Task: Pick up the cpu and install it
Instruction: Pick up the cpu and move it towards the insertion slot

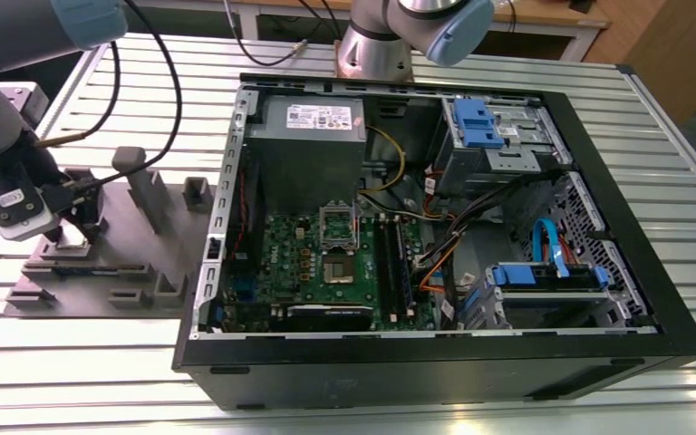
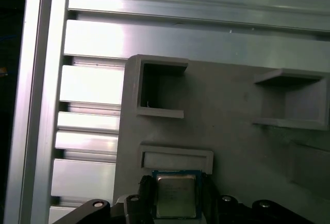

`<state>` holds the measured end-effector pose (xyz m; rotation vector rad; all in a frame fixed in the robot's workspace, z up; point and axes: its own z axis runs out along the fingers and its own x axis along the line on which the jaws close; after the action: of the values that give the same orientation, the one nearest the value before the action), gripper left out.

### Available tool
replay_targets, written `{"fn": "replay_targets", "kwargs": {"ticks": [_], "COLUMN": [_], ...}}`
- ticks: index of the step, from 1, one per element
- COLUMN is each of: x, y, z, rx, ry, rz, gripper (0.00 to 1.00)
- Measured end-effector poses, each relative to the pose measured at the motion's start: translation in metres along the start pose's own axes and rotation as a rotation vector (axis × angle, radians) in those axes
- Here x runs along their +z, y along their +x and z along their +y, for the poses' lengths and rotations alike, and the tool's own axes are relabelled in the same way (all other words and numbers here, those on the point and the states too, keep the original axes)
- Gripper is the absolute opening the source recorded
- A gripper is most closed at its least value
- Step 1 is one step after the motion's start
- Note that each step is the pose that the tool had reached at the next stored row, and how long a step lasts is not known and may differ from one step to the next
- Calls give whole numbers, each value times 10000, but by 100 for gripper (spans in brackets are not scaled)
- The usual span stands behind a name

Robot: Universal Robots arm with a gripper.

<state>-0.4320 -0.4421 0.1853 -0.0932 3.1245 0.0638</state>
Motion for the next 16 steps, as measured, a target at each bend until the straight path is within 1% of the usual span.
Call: {"fn": "replay_targets", "kwargs": {"ticks": [11, 16], "x": [-150, -156], "y": [-5, -5], "z": [6, 6], "rx": [1, 0], "ry": [0, 0], "rz": [0, -1], "gripper": [47, 47]}}
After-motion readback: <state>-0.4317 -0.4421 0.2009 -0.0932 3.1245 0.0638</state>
